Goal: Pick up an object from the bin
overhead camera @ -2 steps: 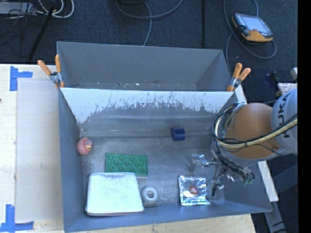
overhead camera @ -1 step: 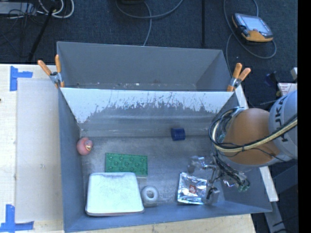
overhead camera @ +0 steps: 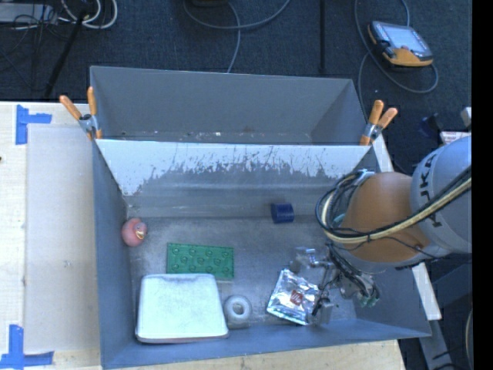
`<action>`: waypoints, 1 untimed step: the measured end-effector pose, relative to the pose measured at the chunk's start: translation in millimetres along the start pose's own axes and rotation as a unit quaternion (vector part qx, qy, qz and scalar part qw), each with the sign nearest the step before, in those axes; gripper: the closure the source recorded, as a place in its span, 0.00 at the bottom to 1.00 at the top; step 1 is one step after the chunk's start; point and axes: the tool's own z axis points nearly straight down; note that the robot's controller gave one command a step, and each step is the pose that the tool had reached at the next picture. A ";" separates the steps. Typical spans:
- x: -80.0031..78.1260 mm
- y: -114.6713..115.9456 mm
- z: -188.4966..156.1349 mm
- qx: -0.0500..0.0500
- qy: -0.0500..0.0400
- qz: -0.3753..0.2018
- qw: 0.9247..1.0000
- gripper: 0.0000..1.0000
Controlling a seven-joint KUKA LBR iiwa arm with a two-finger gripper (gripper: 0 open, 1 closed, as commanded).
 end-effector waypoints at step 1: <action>7.0 37.0 -1.5 0.001 -0.005 0.037 0.999 0.00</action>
Offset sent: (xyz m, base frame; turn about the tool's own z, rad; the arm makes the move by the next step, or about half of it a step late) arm -0.0134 0.0349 0.0005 0.0753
